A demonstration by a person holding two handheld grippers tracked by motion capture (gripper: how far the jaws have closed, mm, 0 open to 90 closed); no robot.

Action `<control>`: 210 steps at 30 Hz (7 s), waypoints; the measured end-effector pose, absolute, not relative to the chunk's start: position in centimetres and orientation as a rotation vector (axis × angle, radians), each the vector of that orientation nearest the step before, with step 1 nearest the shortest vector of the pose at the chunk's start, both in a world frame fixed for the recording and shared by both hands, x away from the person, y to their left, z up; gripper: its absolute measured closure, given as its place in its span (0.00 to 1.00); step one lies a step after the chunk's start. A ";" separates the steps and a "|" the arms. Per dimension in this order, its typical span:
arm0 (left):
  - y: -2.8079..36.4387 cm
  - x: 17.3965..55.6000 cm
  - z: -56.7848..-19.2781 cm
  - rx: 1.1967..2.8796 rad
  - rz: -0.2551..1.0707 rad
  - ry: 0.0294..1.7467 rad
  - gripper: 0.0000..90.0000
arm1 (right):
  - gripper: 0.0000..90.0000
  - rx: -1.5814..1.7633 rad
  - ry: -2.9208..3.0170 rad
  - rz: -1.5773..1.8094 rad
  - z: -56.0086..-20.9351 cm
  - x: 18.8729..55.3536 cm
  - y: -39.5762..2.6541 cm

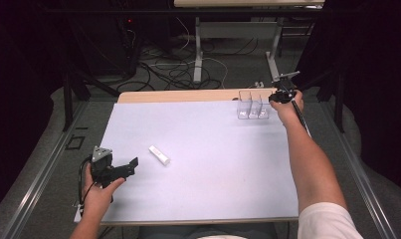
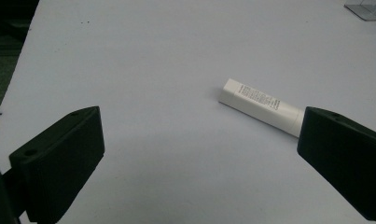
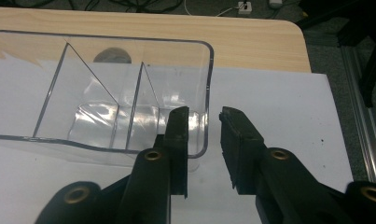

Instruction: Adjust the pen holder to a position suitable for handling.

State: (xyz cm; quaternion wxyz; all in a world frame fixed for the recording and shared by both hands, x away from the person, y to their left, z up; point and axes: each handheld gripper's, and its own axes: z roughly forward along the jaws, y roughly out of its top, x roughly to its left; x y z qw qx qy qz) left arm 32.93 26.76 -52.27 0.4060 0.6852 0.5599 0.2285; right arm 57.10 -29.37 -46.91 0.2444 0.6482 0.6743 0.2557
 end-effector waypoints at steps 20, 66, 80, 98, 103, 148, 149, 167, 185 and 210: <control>26.7 32.8 -52.3 1.728 0.566 1.418 0.01 | 0.99 1.835 1.807 0.698 -47.1 57.3 -29.4; 25.2 33.5 -52.2 1.770 0.532 1.344 0.01 | 0.98 1.856 2.071 0.802 -46.7 46.9 -18.6; 25.0 33.6 -52.2 1.786 0.538 1.345 0.01 | 0.96 1.849 2.089 0.931 -47.3 45.3 -17.0; 25.3 33.5 -52.2 1.783 0.547 1.346 0.01 | 0.90 1.814 2.169 1.033 -47.6 44.6 -13.9; 25.2 33.4 -52.2 1.784 0.545 1.348 0.01 | 0.86 1.803 2.165 1.082 -47.3 44.5 -14.2; 24.9 33.7 -51.8 1.697 0.432 1.394 0.03 | 0.33 1.347 2.074 1.320 -50.0 38.8 -24.5; 24.9 33.7 -51.7 1.686 0.423 1.401 0.03 | 0.33 1.350 2.065 1.319 -50.0 38.6 -24.6; 23.8 34.8 -50.0 1.463 0.235 1.529 0.26 | 0.29 1.358 2.011 1.343 -50.4 38.4 -25.2; 22.2 36.6 -50.5 1.427 0.065 1.708 0.40 | 0.29 1.385 2.010 1.344 -50.8 38.6 -25.4; 22.0 39.0 -50.9 1.491 -0.032 1.841 0.43 | 0.29 1.398 2.024 1.325 -51.2 38.7 -25.4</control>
